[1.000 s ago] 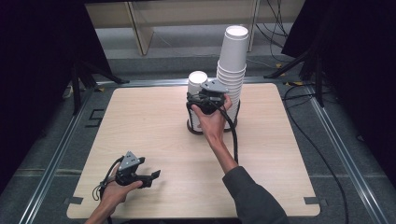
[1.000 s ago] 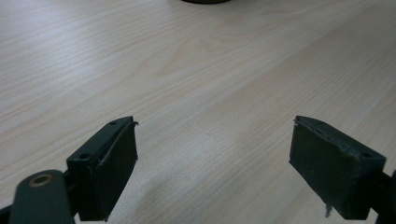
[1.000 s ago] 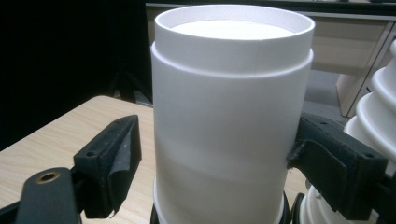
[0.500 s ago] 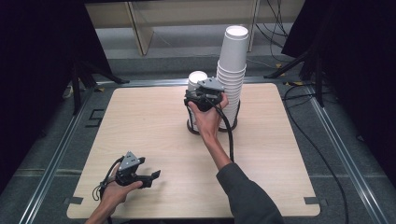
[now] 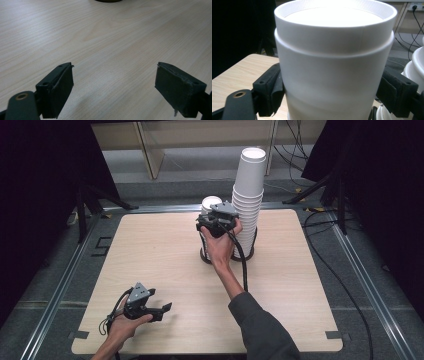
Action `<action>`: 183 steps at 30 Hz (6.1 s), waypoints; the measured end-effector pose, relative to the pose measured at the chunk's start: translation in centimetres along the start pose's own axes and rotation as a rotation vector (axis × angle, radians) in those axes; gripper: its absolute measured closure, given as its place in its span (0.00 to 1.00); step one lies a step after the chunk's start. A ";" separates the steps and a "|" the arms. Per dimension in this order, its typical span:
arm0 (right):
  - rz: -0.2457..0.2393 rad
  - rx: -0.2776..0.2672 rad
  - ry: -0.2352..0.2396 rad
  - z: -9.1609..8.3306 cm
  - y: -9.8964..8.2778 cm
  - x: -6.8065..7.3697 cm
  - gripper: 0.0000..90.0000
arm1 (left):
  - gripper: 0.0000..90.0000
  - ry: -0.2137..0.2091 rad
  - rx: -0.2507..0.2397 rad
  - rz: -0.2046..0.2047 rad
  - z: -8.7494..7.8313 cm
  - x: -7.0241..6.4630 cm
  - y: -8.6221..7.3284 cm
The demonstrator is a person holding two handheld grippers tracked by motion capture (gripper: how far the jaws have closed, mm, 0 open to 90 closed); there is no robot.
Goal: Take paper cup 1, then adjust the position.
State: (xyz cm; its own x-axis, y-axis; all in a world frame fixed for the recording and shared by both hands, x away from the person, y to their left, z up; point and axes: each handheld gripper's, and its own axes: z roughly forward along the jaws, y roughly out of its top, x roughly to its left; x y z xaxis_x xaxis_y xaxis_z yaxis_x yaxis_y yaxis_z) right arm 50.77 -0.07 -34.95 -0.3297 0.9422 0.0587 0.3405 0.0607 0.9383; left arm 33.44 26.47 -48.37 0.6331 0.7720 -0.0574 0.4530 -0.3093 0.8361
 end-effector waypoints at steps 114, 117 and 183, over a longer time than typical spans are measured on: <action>-0.097 0.102 0.816 -9.9 -11.4 6.5 0.21 | 0.01 -0.173 -0.291 0.015 -0.3 -4.1 2.3; -0.092 0.089 0.832 -9.9 -11.4 6.7 0.21 | 0.01 -0.188 -0.317 0.023 -0.2 -4.1 2.4; -0.066 0.066 0.968 -11.1 -6.1 2.2 0.30 | 0.04 -0.216 -0.444 0.174 -1.5 -4.2 2.6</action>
State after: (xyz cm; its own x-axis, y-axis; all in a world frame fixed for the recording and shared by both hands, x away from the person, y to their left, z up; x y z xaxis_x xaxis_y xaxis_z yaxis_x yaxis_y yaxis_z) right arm 38.22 -2.01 -36.79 -0.9216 0.2591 0.2891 0.3340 0.1498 0.9306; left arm 31.02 23.28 -45.17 0.8114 0.5837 0.0310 0.0495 -0.1214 0.9914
